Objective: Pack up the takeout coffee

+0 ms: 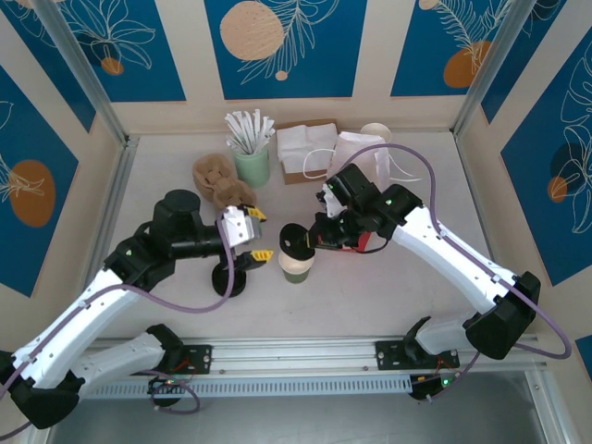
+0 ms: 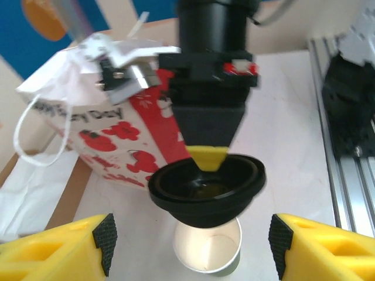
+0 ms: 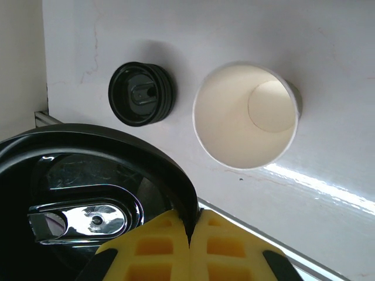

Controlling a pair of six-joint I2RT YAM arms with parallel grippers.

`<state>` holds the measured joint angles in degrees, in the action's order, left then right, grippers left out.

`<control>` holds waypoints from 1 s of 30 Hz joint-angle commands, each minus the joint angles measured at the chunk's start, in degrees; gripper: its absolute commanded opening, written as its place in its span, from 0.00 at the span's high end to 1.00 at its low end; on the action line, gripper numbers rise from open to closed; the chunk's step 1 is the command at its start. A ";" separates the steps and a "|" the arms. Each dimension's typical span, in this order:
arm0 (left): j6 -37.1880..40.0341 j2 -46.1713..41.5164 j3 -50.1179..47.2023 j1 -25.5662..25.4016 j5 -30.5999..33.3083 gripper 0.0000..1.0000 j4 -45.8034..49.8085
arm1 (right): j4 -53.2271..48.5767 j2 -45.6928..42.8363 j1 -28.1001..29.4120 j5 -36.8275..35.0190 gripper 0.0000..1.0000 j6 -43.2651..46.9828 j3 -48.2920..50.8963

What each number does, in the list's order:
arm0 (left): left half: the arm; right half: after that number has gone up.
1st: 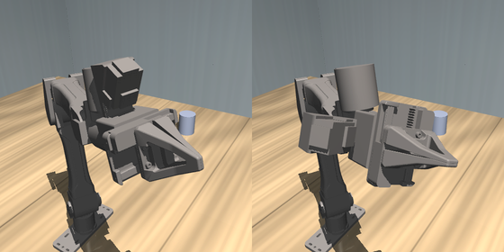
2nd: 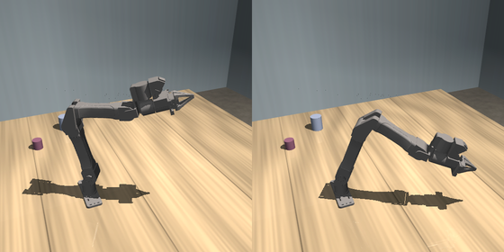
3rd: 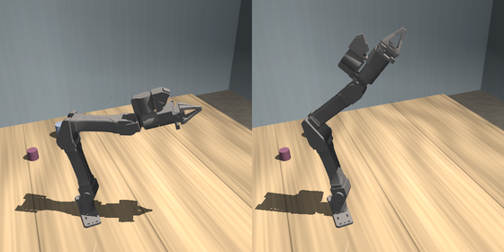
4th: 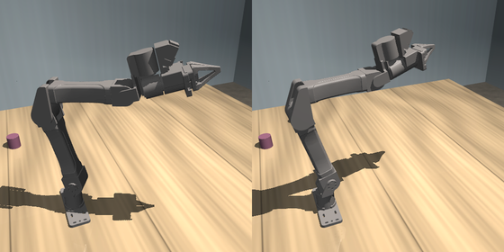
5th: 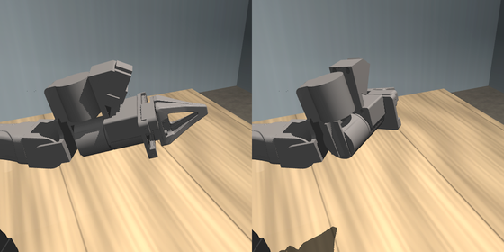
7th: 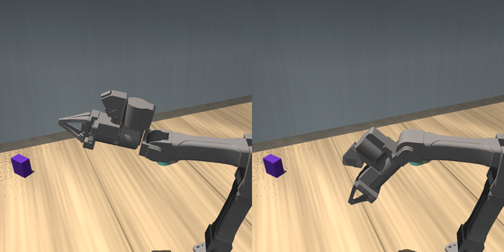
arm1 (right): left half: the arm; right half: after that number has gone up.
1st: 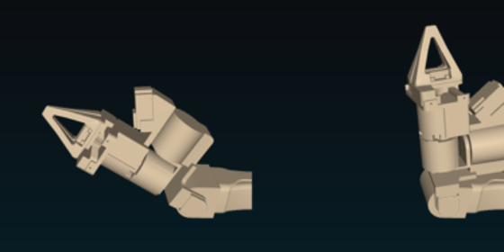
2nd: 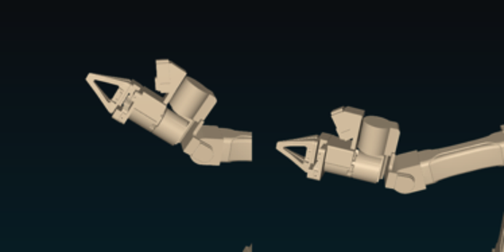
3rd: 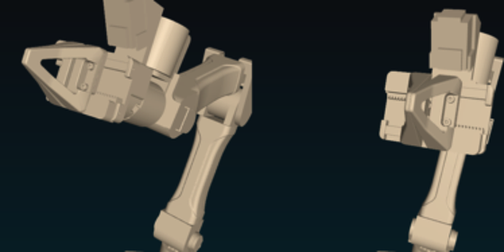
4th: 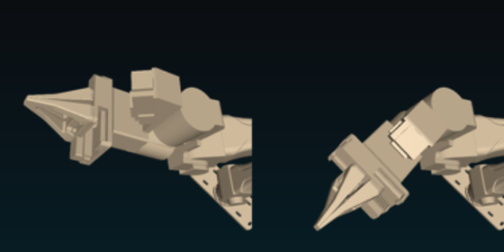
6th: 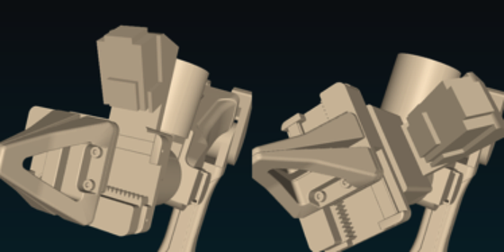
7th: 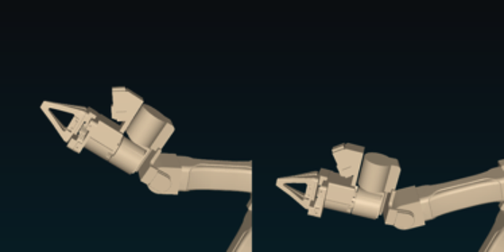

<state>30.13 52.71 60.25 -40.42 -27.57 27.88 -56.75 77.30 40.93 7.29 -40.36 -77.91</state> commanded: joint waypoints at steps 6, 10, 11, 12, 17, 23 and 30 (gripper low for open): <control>19.41 3.96 1.22 -1.82 -8.98 0.33 0.18 | -4.29 0.34 -1.25 5.39 1.00 4.56 -2.16; 22.02 7.01 3.13 -2.60 -8.08 0.33 2.55 | -4.96 1.35 -1.31 6.37 1.00 5.44 -2.69; 22.44 7.52 3.41 -2.70 -7.83 0.33 2.93 | -4.95 1.38 -1.30 6.53 1.00 5.53 -2.74; 23.00 8.19 3.78 -2.87 -7.61 0.33 3.38 | -5.04 1.56 -1.30 6.76 1.00 5.62 -2.69; 25.33 10.60 5.23 -3.70 -3.94 0.40 4.95 | -4.96 1.83 -1.29 7.30 1.00 5.90 -2.53; 27.73 11.19 5.65 -3.90 -3.25 0.44 6.19 | -5.03 1.90 -1.29 7.74 1.00 5.89 -2.22; 29.77 12.26 7.36 -4.62 -0.65 0.52 8.76 | -4.86 2.46 -1.33 8.26 1.00 5.84 -2.07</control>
<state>57.49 64.49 65.34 -44.12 -28.82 34.52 -60.12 79.00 39.92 13.10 -35.44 -79.05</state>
